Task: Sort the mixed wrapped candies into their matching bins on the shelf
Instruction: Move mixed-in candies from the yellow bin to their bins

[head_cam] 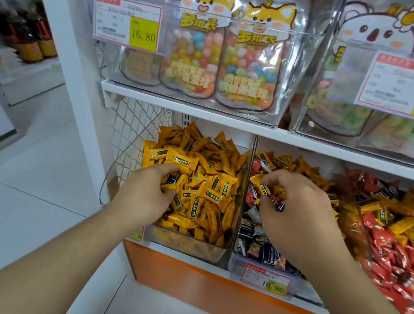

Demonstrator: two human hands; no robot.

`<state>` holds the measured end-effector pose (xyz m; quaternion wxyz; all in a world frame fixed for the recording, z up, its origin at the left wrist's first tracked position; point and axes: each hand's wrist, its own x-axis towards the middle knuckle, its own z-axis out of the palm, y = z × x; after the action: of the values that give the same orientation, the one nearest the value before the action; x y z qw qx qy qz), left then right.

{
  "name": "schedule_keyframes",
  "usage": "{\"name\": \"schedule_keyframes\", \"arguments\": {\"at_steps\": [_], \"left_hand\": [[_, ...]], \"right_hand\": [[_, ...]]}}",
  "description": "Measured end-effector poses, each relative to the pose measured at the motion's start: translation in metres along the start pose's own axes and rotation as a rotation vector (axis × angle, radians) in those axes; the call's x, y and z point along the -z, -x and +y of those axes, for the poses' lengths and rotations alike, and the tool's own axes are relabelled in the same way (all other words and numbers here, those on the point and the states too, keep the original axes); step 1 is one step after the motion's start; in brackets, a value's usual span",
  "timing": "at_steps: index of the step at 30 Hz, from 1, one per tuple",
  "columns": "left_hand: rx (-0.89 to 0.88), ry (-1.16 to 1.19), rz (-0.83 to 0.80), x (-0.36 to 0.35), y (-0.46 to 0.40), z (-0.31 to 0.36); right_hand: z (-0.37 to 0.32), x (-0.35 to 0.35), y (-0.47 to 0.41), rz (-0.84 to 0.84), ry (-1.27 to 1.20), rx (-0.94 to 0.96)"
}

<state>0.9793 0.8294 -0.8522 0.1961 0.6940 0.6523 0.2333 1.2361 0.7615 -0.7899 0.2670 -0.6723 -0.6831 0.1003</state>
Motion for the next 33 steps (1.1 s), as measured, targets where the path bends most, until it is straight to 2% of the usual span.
{"name": "schedule_keyframes", "arguments": {"at_steps": [6, 13, 22, 29, 33], "left_hand": [[-0.044, -0.016, -0.058, -0.001, -0.009, -0.007], [-0.027, -0.025, 0.073, -0.003, -0.008, -0.01], [-0.022, -0.04, 0.138, 0.011, 0.001, -0.001], [-0.05, 0.191, 0.138, 0.028, 0.009, 0.021], [-0.073, 0.494, 0.093, 0.038, 0.02, 0.041]], "right_hand": [[0.0, 0.001, 0.002, 0.002, -0.004, 0.021], [-0.001, 0.001, 0.005, 0.012, 0.015, 0.045], [-0.002, -0.004, 0.005, 0.007, -0.01, 0.07], [-0.005, -0.006, 0.006, 0.016, -0.021, 0.098], [-0.012, -0.007, 0.008, -0.019, -0.032, 0.155]]}}
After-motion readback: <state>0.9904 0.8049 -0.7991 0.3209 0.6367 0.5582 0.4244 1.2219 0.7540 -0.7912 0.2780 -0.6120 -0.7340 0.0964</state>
